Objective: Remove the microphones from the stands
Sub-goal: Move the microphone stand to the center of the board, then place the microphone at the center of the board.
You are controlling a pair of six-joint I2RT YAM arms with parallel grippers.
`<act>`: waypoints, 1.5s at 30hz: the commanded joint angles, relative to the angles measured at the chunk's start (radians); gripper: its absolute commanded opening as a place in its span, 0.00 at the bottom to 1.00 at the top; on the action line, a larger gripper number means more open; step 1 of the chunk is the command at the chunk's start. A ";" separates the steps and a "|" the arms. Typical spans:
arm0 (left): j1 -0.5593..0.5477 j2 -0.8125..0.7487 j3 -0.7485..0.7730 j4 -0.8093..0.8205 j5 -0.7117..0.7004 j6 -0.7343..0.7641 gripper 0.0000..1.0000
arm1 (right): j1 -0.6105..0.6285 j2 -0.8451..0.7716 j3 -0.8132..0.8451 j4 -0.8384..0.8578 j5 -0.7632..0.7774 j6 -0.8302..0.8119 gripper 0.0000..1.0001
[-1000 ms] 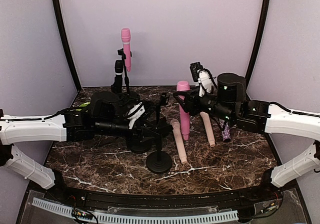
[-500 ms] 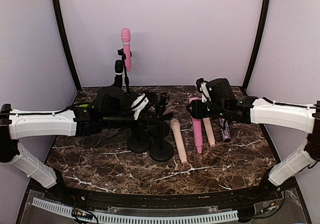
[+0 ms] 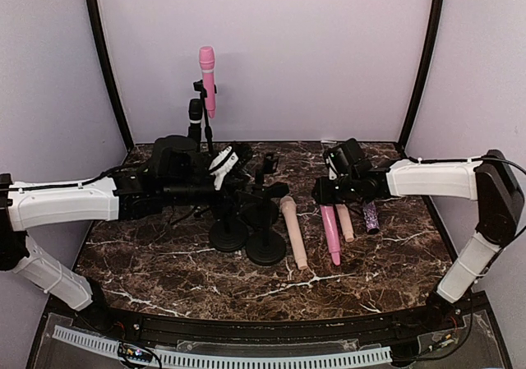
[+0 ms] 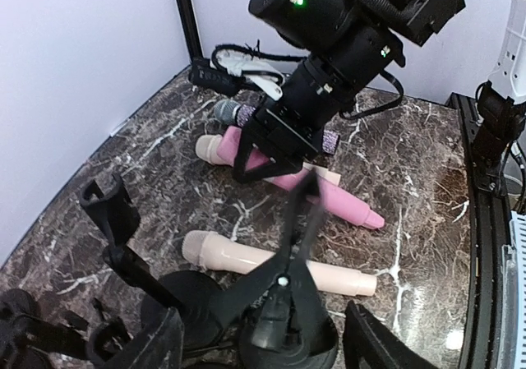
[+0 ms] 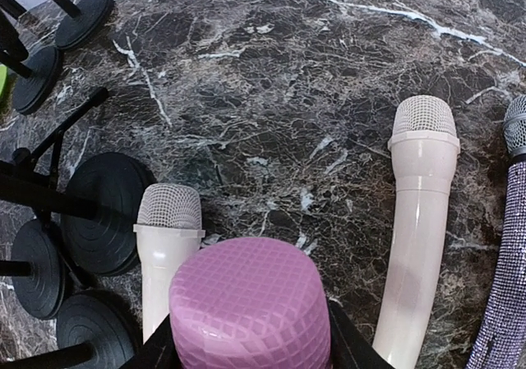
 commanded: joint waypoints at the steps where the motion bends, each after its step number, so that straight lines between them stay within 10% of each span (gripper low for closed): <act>1: 0.012 -0.092 0.101 -0.074 0.012 -0.019 0.78 | -0.026 0.059 0.038 0.006 0.027 0.019 0.35; 10: 0.128 -0.113 0.303 -0.346 0.007 -0.045 0.85 | -0.055 0.165 0.077 0.043 0.035 0.040 0.43; 26: 0.589 -0.192 0.064 -0.217 0.098 -0.189 0.91 | -0.077 0.170 0.060 0.093 0.013 0.064 0.63; 45: 0.770 0.056 0.142 -0.179 0.193 -0.157 0.86 | -0.109 -0.255 -0.186 0.372 -0.237 0.007 0.77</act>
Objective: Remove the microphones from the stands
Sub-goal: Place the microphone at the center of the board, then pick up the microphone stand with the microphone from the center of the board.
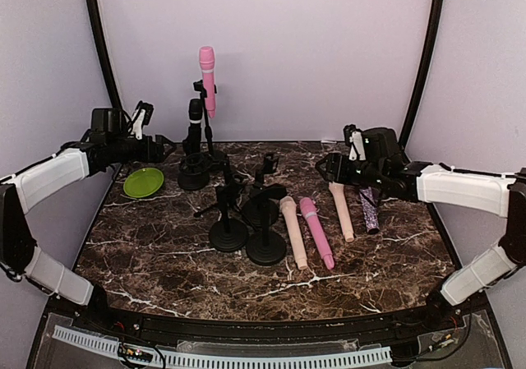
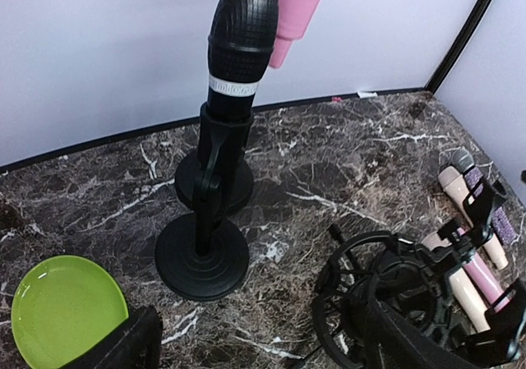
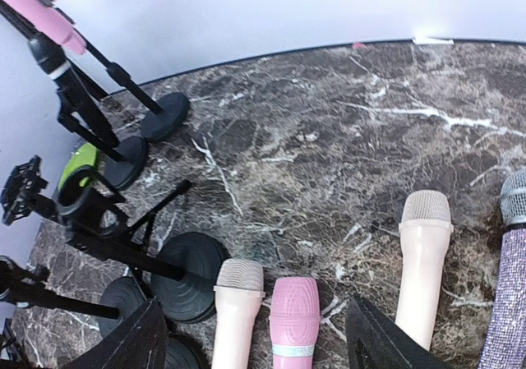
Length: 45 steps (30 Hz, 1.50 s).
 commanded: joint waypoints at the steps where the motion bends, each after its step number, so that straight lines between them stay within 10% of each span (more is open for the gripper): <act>1: 0.007 0.085 0.074 -0.002 0.011 0.073 0.86 | -0.015 -0.088 -0.082 0.136 -0.105 -0.015 0.78; 27: 0.051 0.579 0.456 -0.008 0.183 0.241 0.52 | -0.033 -0.218 -0.215 0.180 -0.112 0.001 0.84; 45: 0.049 0.594 0.457 0.009 0.202 0.223 0.01 | -0.038 -0.228 -0.241 0.170 -0.089 0.022 0.83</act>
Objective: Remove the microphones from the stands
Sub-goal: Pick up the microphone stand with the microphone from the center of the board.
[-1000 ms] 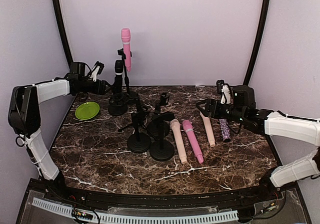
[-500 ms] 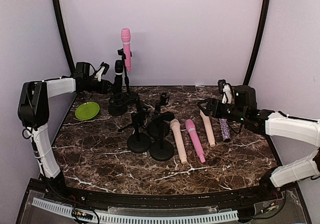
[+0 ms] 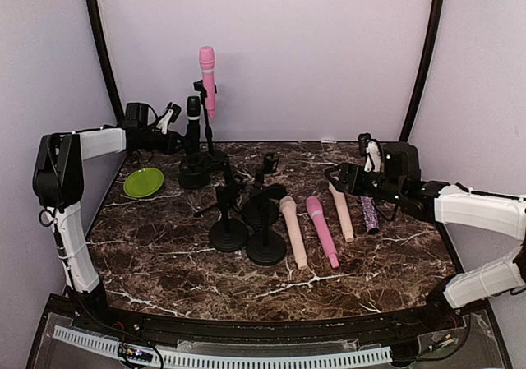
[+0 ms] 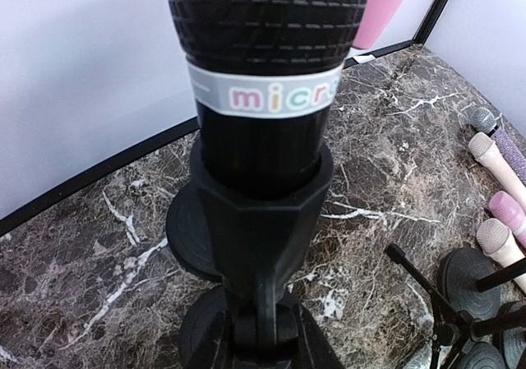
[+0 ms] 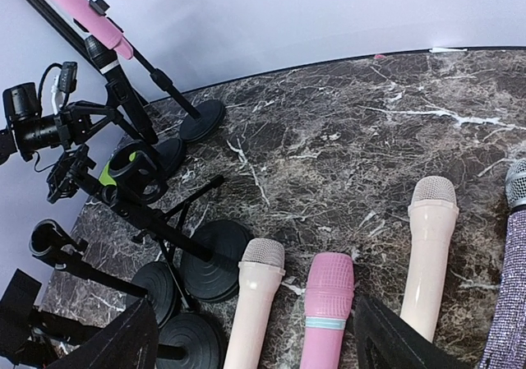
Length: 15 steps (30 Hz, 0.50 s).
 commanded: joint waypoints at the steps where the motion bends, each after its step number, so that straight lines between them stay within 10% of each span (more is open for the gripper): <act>1: -0.003 -0.054 -0.026 0.009 -0.021 -0.005 0.00 | -0.006 -0.032 -0.022 0.026 0.021 0.008 0.83; 15: -0.003 -0.494 -0.274 0.066 -0.369 -0.051 0.00 | -0.012 -0.121 -0.043 0.004 0.060 -0.001 0.83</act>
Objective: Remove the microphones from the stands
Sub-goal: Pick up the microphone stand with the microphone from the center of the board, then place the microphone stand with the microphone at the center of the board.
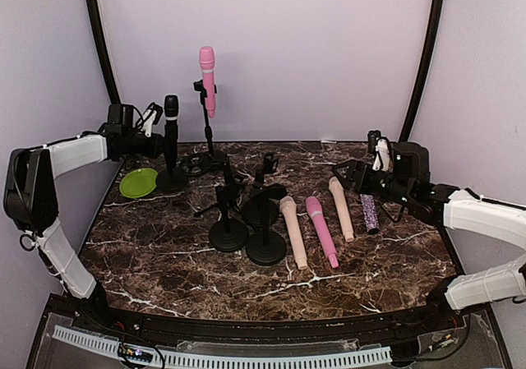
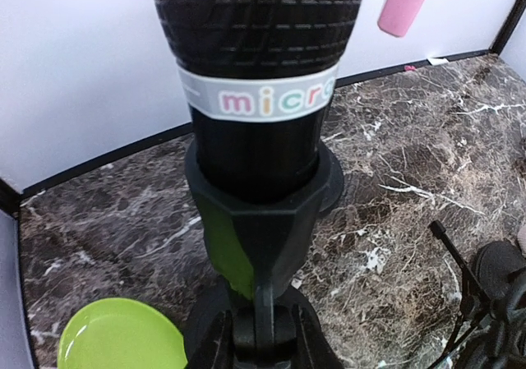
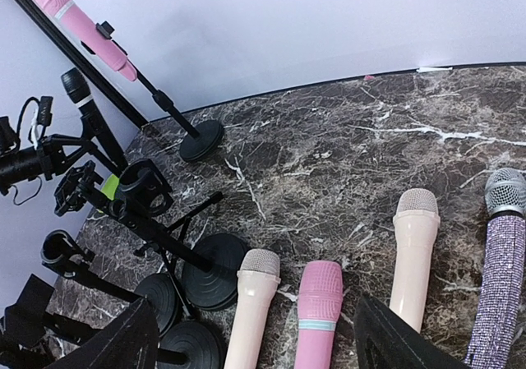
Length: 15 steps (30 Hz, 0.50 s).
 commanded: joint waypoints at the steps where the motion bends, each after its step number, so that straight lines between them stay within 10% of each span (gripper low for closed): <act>1: 0.003 -0.237 -0.042 0.036 -0.075 -0.036 0.00 | -0.008 -0.036 -0.008 0.009 0.023 -0.004 0.83; 15: -0.201 -0.746 -0.314 -0.233 0.098 -0.023 0.00 | -0.009 -0.039 0.058 0.002 0.022 -0.006 0.83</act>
